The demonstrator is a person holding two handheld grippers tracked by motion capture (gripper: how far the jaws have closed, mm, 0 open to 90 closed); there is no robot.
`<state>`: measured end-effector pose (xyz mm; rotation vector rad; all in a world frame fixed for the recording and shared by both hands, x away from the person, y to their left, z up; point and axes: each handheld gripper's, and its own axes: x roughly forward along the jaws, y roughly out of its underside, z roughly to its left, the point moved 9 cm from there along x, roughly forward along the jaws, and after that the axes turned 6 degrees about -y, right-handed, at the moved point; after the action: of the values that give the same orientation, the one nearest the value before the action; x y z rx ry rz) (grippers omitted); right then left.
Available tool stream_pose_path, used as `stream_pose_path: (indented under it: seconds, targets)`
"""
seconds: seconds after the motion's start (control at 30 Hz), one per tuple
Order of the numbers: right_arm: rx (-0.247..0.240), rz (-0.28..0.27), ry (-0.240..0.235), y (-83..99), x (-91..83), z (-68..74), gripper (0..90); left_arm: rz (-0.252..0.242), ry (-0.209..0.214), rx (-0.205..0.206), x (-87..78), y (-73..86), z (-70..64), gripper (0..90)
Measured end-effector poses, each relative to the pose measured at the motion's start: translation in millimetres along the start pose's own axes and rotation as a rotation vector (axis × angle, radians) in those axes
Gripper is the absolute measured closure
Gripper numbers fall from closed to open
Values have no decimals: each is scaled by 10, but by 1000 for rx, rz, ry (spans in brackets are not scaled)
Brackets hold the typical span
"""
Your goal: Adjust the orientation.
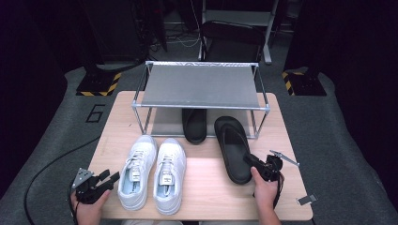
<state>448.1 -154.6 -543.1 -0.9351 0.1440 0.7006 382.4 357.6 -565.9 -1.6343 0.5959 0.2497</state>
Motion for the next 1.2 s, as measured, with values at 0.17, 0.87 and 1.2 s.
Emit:
stream_pose_path:
  seconds: [0.17, 0.87, 1.2]
  targets:
    - [-6, -3, 8, -28, 72, -25, 643, -2, 0, -1, 0, 0, 2, 486]
    - [-13, -18, 65, -172, 461, -136, 643, -2, -5, -2, 0, 9, 7, 486]
    - [1, -19, 64, -203, 563, -142, 643, -4, -8, -5, 3, 16, 10, 487]
